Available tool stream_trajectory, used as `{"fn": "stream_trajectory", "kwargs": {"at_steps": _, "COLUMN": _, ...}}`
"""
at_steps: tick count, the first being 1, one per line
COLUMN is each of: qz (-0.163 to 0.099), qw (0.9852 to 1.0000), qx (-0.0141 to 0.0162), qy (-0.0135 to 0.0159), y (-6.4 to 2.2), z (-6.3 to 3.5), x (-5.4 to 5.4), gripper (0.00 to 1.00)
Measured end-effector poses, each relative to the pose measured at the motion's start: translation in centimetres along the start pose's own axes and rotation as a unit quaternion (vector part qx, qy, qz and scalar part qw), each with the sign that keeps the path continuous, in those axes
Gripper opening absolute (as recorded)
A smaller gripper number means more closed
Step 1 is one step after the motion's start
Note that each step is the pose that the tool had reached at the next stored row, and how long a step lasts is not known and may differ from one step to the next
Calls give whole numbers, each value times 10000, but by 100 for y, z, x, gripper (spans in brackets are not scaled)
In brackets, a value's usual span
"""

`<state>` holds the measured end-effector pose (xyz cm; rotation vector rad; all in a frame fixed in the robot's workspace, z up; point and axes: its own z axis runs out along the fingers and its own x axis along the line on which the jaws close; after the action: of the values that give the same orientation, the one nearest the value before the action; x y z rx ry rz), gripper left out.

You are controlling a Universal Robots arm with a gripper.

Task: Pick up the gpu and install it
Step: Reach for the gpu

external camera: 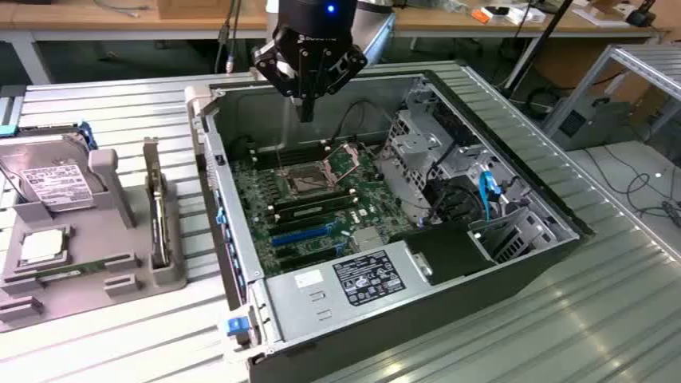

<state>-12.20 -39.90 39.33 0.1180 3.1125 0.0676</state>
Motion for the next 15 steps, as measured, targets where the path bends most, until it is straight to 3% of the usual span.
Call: {"fn": "stream_trajectory", "kwargs": {"at_steps": 15, "qz": 0, "qw": 10000, "qx": 0, "qy": 0, "y": -5, "z": -2, "x": 63, "gripper": 11}}
